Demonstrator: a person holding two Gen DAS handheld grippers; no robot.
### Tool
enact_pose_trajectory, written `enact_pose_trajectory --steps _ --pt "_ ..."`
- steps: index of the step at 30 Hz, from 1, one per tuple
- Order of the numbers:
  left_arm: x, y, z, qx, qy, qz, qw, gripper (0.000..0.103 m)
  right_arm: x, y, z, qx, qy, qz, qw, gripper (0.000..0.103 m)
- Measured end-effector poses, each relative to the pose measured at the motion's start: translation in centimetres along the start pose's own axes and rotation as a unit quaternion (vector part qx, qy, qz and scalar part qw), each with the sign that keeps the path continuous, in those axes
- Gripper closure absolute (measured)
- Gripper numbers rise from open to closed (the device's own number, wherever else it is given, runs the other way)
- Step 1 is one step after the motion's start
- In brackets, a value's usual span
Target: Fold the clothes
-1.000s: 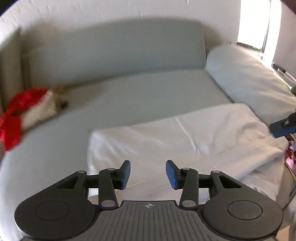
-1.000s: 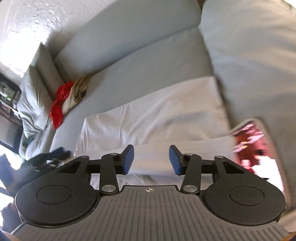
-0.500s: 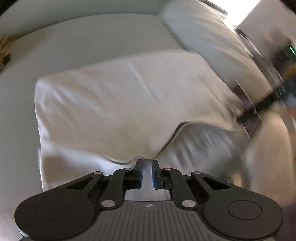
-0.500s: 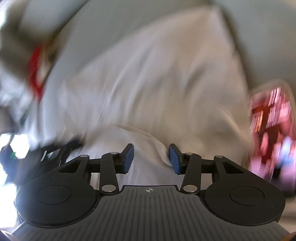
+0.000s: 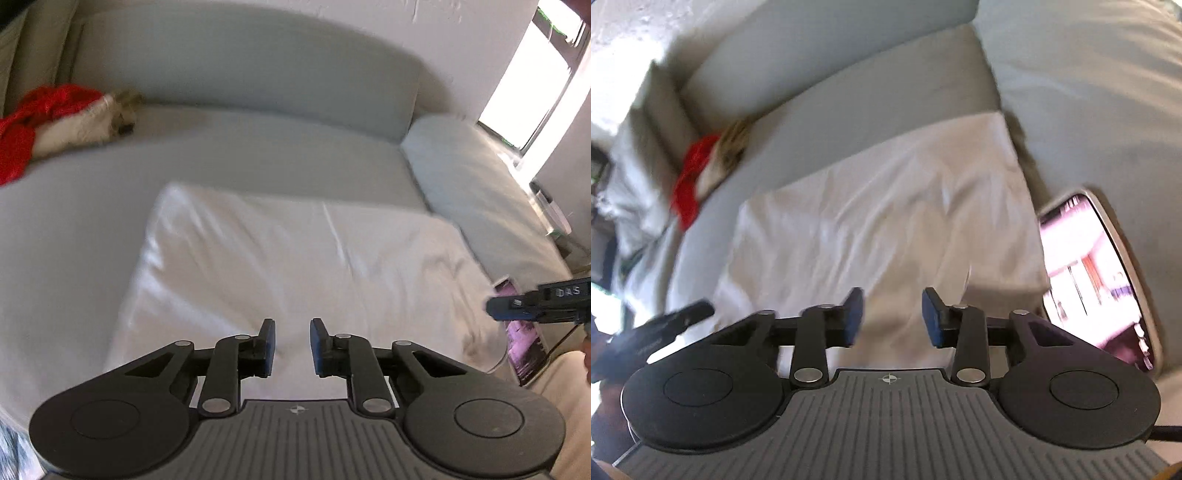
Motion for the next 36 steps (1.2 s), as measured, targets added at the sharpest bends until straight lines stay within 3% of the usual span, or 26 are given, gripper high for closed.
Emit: enact_pose_trajectory --steps 2,4,7,9,13,16,20,23,27,32,36 --pt "1.6 1.0 2.3 -0.01 0.045 -0.019 0.9988 0.082 0.8 1.6 0.0 0.006 0.002 -0.005 1.0 0.065" --pt "3.3 1.6 3.6 -0.045 0.089 -0.06 0.9932 0.077 2.4 2.3 0.2 0.015 -0.002 -0.039 0.999 0.066" --pt "3.9 -0.5 4.3 -0.07 0.138 -0.082 0.9846 0.076 5.6 0.3 1.1 0.039 -0.008 -0.088 0.995 0.065" --pt "3.8 -1.5 4.1 -0.087 0.158 -0.078 0.9806 0.076 7.3 -1.8 2.1 0.05 -0.009 -0.091 0.995 0.066" --pt "3.0 -2.1 3.6 -0.047 0.081 -0.015 0.9954 0.077 9.3 -4.8 3.9 0.051 -0.008 0.005 0.999 0.065" --pt "3.2 -1.3 5.1 -0.033 0.061 0.016 0.9975 0.077 10.0 -5.5 5.1 0.043 0.027 0.083 0.995 0.064" --pt "3.8 0.0 6.0 -0.036 0.063 0.024 0.9971 0.077 10.5 -4.9 7.0 0.0 0.11 0.141 0.984 0.064" --pt "4.1 0.7 5.4 -0.046 0.043 0.002 0.998 0.077 10.6 -4.0 8.2 -0.015 0.162 0.137 0.977 0.06" --pt "4.2 1.0 4.1 -0.037 0.0 -0.01 0.9993 0.077 10.6 -3.2 9.2 -0.002 0.214 0.151 0.965 0.06" --pt "4.2 1.0 4.2 -0.036 -0.001 -0.015 0.9992 0.076 9.2 -1.9 9.9 0.038 0.235 0.134 0.962 0.056" --pt "4.2 1.0 3.8 -0.032 -0.008 -0.014 0.9994 0.076 9.9 -1.2 10.8 0.023 0.285 0.143 0.948 0.056"
Point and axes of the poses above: each gripper's, at about its wrist camera, not at the fingertips, and y roughly the way its jaws point, z to its right, x to its underside, the point moved 1 cm from there along y, roughly the way its jaws point, and after that the axes turned 7 degrees about z, right-handed, at the moved point
